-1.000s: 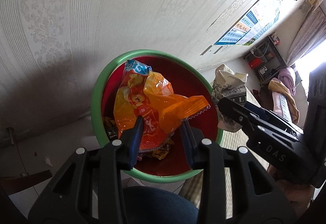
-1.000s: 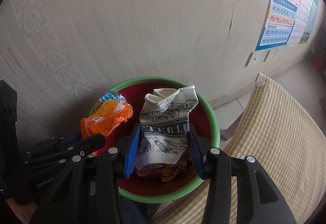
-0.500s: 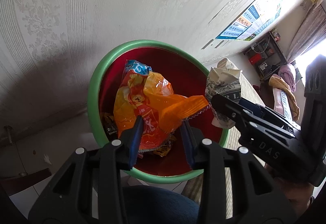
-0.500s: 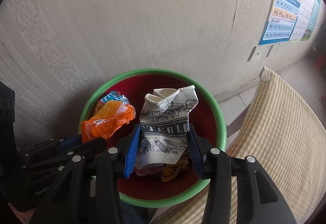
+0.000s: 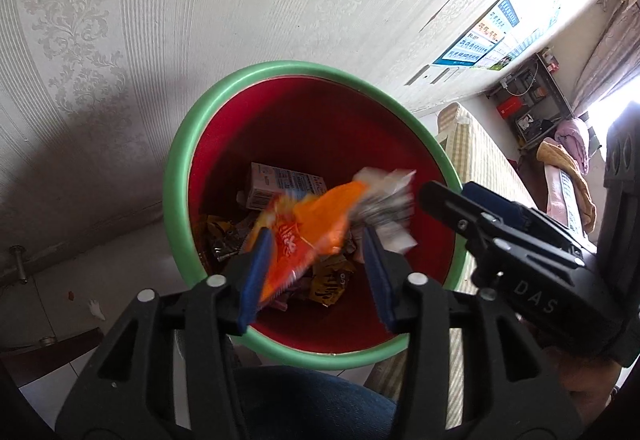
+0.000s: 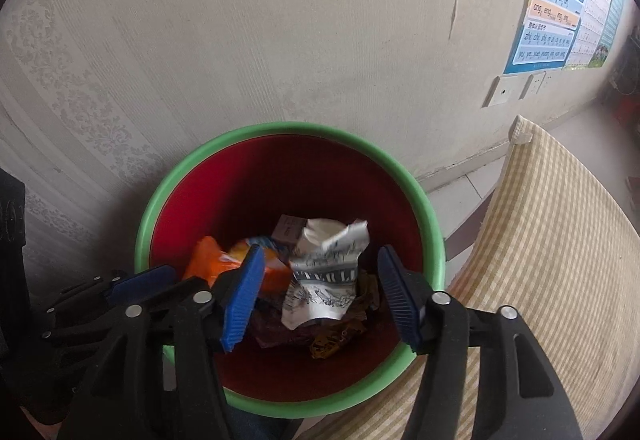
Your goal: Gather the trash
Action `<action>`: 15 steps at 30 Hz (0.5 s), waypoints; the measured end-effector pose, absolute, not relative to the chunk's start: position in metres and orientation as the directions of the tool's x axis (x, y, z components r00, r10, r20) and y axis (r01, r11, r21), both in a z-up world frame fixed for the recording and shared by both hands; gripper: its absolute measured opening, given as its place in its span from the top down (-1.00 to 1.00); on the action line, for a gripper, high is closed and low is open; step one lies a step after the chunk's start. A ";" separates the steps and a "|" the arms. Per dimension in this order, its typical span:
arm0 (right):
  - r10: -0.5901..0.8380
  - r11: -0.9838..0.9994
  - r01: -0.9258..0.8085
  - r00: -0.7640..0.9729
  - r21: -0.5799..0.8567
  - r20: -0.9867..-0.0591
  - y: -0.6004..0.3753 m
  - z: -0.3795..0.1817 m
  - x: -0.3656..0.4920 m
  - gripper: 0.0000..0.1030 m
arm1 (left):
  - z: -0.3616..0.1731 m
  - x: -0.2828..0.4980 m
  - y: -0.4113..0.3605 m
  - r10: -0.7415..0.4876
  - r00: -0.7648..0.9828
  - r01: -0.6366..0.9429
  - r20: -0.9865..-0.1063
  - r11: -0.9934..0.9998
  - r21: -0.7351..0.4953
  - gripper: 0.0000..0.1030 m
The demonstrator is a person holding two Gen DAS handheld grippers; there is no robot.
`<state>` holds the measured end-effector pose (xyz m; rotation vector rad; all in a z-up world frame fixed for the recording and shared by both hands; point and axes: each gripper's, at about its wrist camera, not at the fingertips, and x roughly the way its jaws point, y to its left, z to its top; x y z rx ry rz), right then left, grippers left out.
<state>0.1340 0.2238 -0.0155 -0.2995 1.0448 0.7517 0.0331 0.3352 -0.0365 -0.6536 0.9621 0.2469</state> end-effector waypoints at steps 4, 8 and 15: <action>0.424 0.735 -0.666 0.305 0.127 -0.853 0.214 -0.007 0.138 -0.45 | -0.033 0.027 0.335 -0.060 0.562 -0.485 -0.825 0.784 -0.387 -0.46; 0.432 0.744 -0.658 0.341 0.116 -0.835 0.204 0.009 0.134 -0.56 | -0.023 0.021 0.331 -0.030 0.570 -0.487 -0.821 0.792 -0.368 -0.63; 0.424 0.794 -0.600 0.427 0.101 -0.798 0.154 0.044 0.128 -0.72 | 0.008 0.016 0.309 -0.008 0.609 -0.463 -0.793 0.809 -0.363 -0.89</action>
